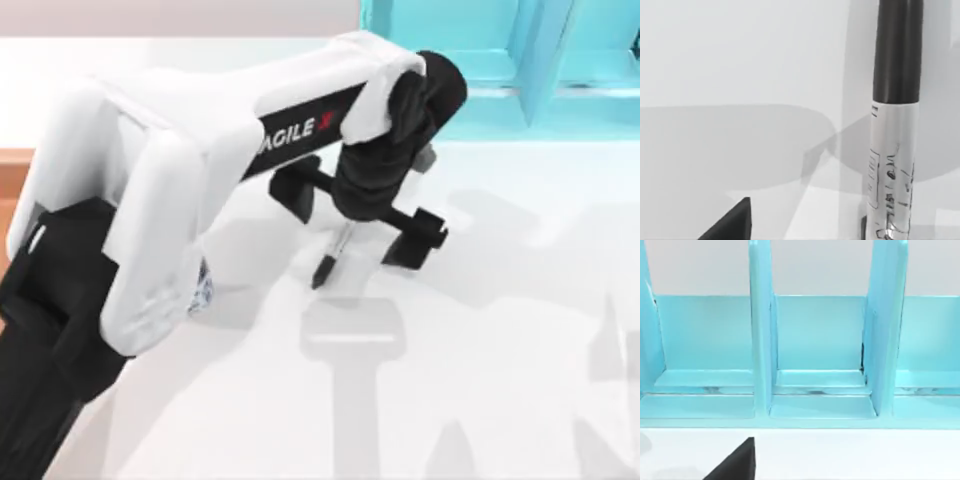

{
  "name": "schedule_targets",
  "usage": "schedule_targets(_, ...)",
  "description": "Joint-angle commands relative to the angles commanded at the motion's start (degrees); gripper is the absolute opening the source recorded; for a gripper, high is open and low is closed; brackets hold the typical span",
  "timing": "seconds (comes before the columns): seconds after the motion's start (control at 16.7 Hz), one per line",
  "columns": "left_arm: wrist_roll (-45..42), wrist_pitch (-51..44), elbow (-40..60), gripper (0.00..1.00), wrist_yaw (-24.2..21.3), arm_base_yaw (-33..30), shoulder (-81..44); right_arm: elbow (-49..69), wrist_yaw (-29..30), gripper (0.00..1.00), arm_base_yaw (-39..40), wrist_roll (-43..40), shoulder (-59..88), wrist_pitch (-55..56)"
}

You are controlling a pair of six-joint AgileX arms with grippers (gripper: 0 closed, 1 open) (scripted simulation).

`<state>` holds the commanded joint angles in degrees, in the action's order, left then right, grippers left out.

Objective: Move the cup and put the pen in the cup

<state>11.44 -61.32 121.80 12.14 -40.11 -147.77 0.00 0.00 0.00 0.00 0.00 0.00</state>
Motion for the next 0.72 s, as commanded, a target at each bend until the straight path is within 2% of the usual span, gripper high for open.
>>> schedule_targets(0.3, -0.18, 1.36, -1.04, 1.00, -0.01, 0.17, -0.28, 0.00, 0.00, 1.00, 0.00, 0.00, 0.00, 0.00)
schedule_targets(0.72, -0.18, 1.36, -1.04, 0.47, -0.01, 0.17, -0.28, 0.00, 0.00, 1.00, 0.00, 0.00, 0.00, 0.00)
